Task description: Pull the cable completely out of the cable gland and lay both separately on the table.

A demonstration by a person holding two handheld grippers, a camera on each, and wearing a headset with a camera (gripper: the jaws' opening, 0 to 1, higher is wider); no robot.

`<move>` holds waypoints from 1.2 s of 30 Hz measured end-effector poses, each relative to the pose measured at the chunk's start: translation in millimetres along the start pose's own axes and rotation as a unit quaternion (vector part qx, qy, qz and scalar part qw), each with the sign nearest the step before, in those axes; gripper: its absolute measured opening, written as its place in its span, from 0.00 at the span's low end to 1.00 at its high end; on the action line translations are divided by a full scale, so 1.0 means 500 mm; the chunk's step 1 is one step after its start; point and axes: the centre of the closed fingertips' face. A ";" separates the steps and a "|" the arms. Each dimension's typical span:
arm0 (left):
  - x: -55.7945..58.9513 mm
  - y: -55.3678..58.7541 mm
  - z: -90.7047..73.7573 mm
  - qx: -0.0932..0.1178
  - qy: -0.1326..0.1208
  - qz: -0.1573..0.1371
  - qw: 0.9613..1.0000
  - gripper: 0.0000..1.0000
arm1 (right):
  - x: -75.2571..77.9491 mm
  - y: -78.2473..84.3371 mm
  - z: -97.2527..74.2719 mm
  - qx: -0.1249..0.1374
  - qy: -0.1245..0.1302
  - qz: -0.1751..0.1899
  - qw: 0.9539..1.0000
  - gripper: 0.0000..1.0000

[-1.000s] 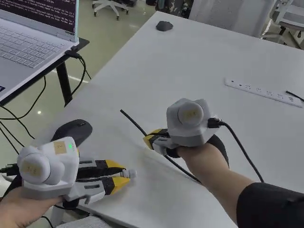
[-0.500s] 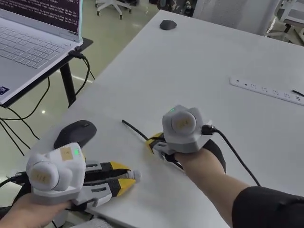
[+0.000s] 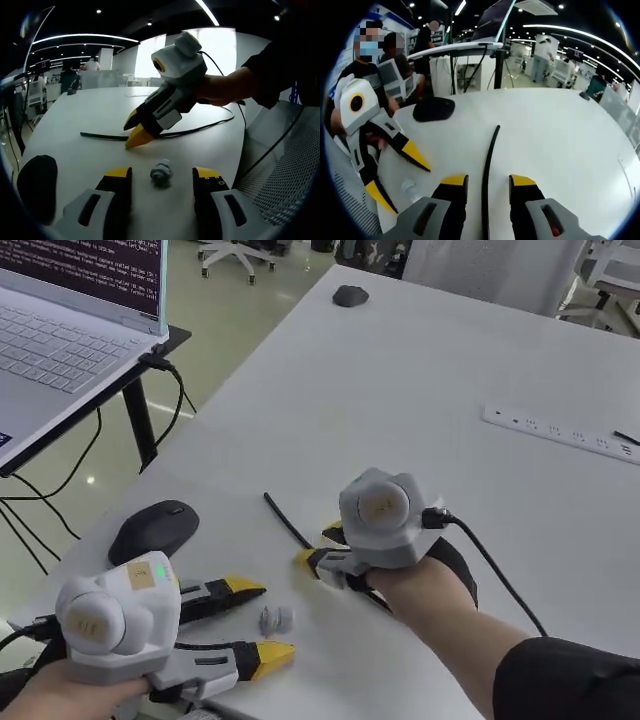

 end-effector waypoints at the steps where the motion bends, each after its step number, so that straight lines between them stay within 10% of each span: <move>1: -0.001 -0.001 0.001 -0.001 -0.004 0.005 1.000 0.55 | 0.001 0.000 -0.001 0.000 0.002 -0.004 1.000 0.30; 3: -0.013 -0.016 0.001 0.005 -0.030 0.043 0.999 0.68 | 0.000 -0.002 -0.002 0.001 0.001 -0.003 1.000 0.37; 8: -0.027 -0.038 0.003 0.011 -0.045 0.000 0.999 0.99 | 0.014 -0.002 -0.010 0.001 0.015 -0.002 1.000 0.48; 17: -0.018 -0.068 -0.003 0.022 -0.041 -0.017 0.999 0.99 | 0.040 0.011 -0.048 0.006 0.020 0.065 0.998 0.95; 26: 0.017 -0.091 0.015 0.012 -0.024 -0.022 0.999 0.99 | 0.085 0.054 -0.125 -0.005 0.046 0.093 0.995 0.99; 33: 0.028 -0.103 0.022 -0.010 -0.030 -0.038 0.999 0.99 | 0.103 0.165 -0.218 -0.057 0.063 0.203 0.976 0.99; 36: 0.031 -0.105 0.021 -0.028 -0.044 -0.113 0.992 0.99 | 0.112 0.220 -0.282 -0.078 0.072 0.265 0.958 0.99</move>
Point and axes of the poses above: the centre of the closed fingertips' face, and the gripper's own axes: z roughly forward along the fingers, x roughly to its right, y roughly out of its underside, and after that the axes turned 11 degrees about -z, right-handed
